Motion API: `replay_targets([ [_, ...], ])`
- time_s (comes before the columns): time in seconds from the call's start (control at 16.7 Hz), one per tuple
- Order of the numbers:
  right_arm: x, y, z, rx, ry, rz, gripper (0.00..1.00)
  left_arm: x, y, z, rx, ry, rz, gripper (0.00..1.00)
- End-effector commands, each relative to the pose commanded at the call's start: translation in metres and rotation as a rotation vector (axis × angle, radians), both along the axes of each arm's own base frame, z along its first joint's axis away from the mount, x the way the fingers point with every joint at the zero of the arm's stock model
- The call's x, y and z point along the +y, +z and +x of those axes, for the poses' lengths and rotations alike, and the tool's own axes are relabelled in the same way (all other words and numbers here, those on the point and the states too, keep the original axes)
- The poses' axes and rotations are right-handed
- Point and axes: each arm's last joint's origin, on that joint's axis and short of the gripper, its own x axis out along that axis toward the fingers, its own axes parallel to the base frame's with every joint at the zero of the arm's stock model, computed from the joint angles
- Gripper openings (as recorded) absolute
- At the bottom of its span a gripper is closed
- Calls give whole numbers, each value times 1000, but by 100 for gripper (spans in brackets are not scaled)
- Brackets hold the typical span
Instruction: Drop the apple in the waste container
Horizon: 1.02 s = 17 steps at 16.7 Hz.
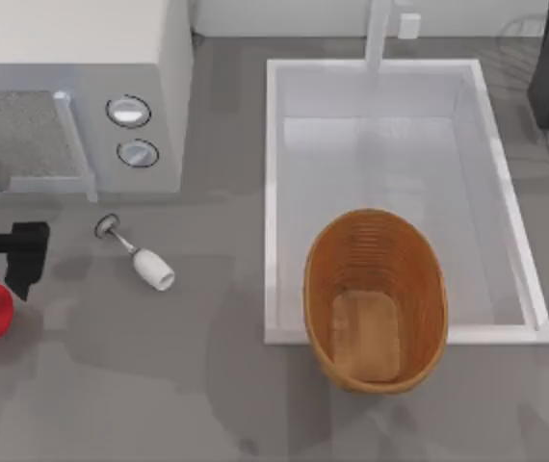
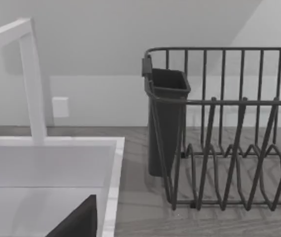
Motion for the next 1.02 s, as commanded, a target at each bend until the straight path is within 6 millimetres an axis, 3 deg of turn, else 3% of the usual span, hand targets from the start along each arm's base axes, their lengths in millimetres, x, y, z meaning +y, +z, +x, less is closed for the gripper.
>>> replay_targets([
  [0.3, 0, 0, 0, 0, 0, 0, 100, 1, -45, 0, -8, -1, 0, 100],
  [0.6, 0, 0, 0, 0, 0, 0, 100, 1, -49, 0, -4, -1, 0, 100],
  [1.02, 0, 0, 0, 0, 0, 0, 100, 1, -49, 0, -4, -1, 0, 47],
])
